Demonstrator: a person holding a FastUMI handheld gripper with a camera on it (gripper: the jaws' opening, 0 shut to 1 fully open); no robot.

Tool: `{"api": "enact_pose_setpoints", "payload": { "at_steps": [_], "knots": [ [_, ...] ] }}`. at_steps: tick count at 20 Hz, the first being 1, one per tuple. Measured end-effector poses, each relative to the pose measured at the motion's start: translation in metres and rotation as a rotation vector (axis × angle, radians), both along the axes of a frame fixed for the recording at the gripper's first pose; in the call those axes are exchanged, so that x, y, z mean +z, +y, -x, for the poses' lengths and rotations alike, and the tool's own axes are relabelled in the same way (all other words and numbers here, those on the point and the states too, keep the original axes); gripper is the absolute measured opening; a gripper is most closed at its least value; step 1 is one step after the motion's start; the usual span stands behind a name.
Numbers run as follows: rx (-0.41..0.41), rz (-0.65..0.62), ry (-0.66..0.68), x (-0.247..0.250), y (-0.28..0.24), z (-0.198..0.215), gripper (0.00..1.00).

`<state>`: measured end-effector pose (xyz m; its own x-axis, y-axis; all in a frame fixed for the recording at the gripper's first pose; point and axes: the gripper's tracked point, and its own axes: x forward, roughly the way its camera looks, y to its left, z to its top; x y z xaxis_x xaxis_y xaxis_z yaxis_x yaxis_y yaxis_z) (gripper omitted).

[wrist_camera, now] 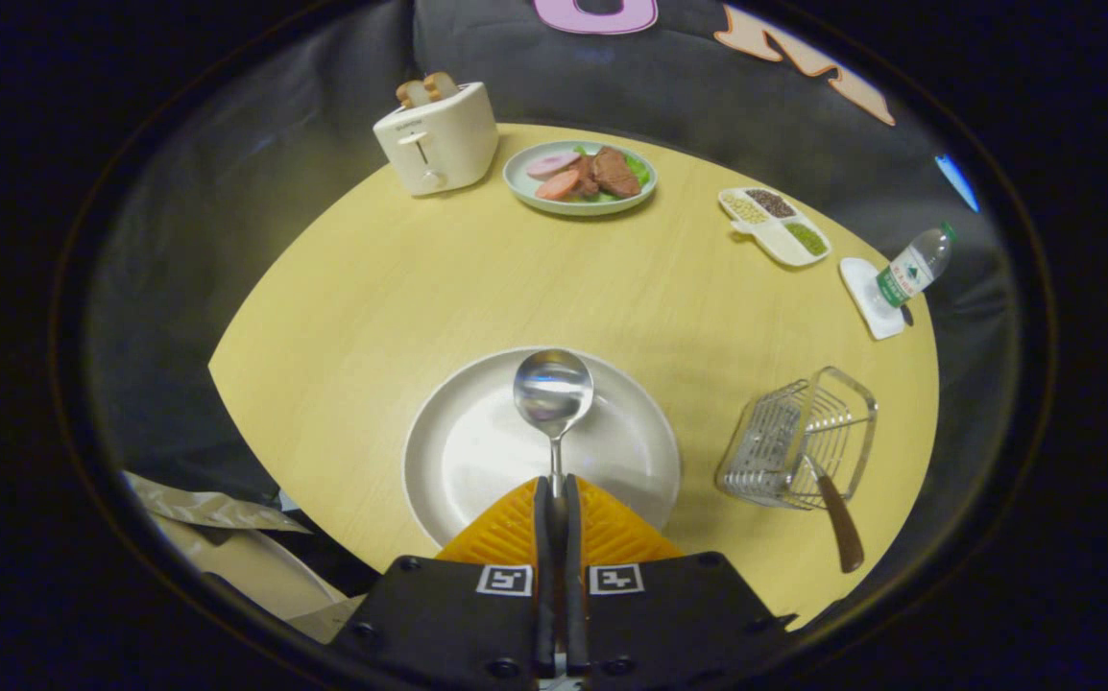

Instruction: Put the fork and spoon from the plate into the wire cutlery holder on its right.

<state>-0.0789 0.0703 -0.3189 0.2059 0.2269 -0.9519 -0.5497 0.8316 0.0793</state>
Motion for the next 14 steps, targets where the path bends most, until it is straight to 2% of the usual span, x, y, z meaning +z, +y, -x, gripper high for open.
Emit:
{"api": "enact_pose_setpoints", "payload": {
  "at_steps": [14],
  "knots": [
    [0.004, 0.141, -0.064, 0.042, -0.092, -0.062, 0.08]
  ]
}}
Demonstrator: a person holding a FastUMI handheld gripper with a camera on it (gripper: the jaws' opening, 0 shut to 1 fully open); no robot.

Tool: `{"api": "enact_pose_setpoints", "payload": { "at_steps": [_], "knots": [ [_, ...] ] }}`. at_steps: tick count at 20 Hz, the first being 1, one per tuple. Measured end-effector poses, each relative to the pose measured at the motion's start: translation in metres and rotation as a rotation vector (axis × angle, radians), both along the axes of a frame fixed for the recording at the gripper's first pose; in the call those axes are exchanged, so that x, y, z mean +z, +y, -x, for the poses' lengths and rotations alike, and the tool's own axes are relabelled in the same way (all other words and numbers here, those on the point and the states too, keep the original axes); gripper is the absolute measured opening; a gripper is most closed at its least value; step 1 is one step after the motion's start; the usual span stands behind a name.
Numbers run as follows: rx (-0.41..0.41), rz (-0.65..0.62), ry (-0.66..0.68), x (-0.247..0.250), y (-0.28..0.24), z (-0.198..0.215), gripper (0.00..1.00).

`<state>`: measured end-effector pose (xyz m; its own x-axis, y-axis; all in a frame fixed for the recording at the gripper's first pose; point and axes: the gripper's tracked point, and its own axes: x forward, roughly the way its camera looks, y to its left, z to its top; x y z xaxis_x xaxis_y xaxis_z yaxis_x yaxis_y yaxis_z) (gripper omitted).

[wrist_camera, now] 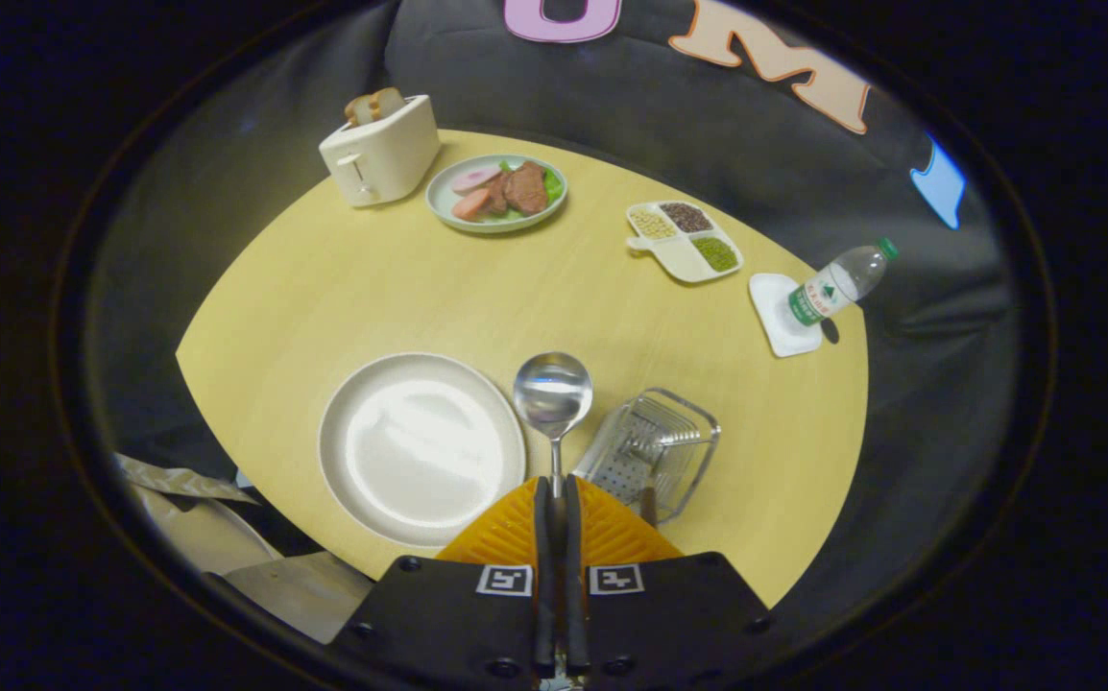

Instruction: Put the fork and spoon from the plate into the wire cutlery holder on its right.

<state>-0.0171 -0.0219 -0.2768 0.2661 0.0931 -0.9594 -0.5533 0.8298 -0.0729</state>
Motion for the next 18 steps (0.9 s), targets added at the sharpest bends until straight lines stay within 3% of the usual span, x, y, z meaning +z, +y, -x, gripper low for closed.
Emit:
{"api": "enact_pose_setpoints", "payload": {
  "at_steps": [10, 18],
  "knots": [
    [-0.021, 0.138, 0.055, -0.012, -0.051, -0.012, 0.08],
    [-0.051, 0.171, 0.102, -0.018, -0.062, -0.010, 0.08]
  ]
}}
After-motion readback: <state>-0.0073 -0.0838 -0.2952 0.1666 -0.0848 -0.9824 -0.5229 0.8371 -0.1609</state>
